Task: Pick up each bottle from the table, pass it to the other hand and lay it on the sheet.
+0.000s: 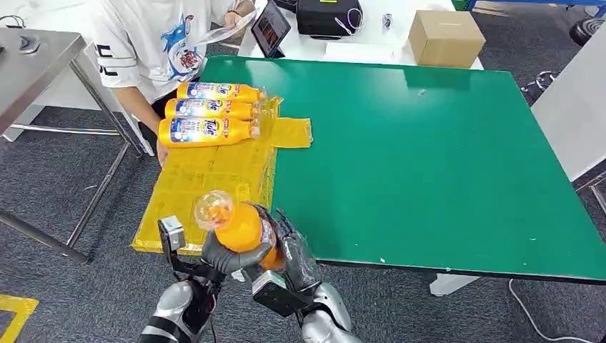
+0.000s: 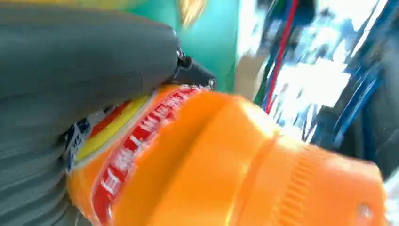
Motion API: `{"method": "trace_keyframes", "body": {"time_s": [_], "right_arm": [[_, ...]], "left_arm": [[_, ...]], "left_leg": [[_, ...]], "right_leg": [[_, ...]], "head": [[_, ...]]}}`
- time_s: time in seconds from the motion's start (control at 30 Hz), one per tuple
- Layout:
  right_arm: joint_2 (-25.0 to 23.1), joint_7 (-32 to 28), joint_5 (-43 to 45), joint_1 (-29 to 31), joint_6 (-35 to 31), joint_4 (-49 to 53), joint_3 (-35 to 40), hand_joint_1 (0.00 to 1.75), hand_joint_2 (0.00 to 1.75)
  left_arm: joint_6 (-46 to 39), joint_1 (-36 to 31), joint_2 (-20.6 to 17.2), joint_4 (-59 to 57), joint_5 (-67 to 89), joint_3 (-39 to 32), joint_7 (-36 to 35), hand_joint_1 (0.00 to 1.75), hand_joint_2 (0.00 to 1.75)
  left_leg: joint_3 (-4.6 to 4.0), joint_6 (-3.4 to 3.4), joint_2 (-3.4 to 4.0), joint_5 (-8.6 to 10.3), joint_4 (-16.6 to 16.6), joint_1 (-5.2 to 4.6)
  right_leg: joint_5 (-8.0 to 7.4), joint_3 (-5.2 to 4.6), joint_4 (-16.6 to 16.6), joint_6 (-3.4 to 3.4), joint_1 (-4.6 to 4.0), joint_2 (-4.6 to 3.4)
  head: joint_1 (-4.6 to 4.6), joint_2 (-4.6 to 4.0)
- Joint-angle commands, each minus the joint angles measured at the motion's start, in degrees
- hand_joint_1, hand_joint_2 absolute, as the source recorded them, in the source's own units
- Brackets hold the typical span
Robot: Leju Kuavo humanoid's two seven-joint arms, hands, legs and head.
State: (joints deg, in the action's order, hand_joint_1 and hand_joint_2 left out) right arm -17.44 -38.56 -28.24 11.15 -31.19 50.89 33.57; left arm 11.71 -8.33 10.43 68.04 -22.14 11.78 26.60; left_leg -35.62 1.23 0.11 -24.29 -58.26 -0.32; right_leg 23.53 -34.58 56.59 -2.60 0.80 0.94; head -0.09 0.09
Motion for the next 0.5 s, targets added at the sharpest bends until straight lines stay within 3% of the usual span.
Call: {"method": "trace_keyframes", "body": {"time_s": [0.03,0.27,0.5], "right_arm": [[-0.26,0.65,-0.04,-1.74,-0.37,4.50,-0.15,0.00,0.00],[0.86,-0.97,1.78,-3.37,-1.94,13.92,1.43,0.00,0.00],[2.68,-1.44,3.95,-4.44,-6.93,25.42,5.27,0.00,0.00]], "left_arm": [[-1.23,-3.18,1.23,0.42,1.11,-3.93,0.27,1.75,1.75],[-11.68,-6.35,1.48,2.11,11.05,-6.71,5.50,1.75,1.75],[-26.42,-14.67,1.54,2.25,20.36,-11.88,9.59,1.75,1.75]], "left_leg": [[0.18,-0.10,-0.03,-0.09,0.01,0.09],[0.14,-0.12,-0.09,-0.11,-0.07,0.11],[-0.08,-0.06,-0.10,-0.01,-0.08,0.07]], "right_leg": [[0.09,0.19,-0.01,0.11,-0.08,-0.03],[0.12,0.17,0.04,0.12,-0.10,0.02],[0.03,-0.05,0.07,0.07,-0.06,0.07]], "head": [[-0.02,0.00],[-0.02,0.00],[-0.04,0.00]]}}
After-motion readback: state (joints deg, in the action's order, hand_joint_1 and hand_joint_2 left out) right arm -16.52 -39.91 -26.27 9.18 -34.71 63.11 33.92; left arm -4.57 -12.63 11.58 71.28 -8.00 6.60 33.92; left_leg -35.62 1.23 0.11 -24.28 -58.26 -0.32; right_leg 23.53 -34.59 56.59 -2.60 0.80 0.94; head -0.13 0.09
